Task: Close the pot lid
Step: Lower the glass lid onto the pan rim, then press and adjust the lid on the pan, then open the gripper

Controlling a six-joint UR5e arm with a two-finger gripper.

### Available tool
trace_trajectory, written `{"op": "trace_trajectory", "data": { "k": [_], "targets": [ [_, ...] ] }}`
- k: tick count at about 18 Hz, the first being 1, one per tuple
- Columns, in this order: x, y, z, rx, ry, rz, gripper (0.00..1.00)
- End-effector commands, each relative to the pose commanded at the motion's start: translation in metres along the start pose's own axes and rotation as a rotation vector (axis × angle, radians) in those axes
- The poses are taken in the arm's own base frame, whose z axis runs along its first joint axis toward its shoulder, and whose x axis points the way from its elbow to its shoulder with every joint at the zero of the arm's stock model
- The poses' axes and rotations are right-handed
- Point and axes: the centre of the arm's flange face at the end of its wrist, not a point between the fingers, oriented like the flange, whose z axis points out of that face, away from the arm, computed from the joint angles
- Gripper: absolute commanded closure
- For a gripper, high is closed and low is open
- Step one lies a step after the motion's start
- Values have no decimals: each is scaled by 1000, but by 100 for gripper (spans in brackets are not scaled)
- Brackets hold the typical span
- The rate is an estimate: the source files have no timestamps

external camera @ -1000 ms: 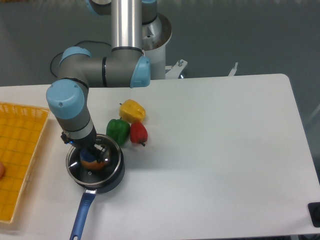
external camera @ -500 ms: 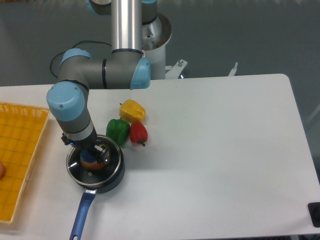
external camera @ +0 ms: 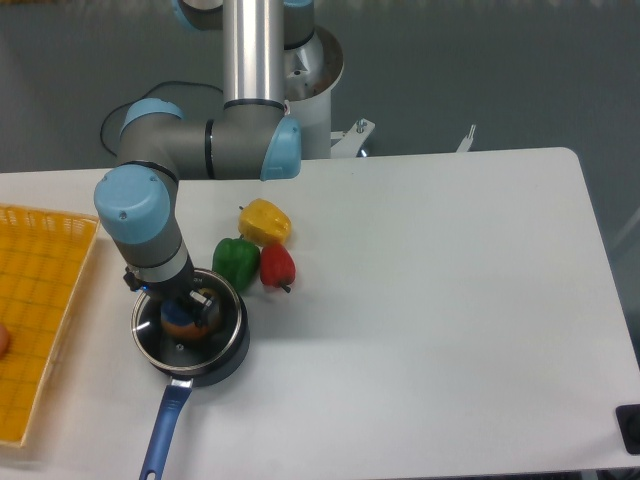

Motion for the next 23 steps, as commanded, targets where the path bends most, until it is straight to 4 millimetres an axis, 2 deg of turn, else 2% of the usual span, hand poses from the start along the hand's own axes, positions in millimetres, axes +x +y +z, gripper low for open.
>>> {"op": "trace_trajectory", "data": {
  "k": [17, 23],
  "targets": [
    [-18, 3, 7, -8, 0, -19, 49],
    [-17, 2, 7, -8, 0, -20, 48]
  ]
}}
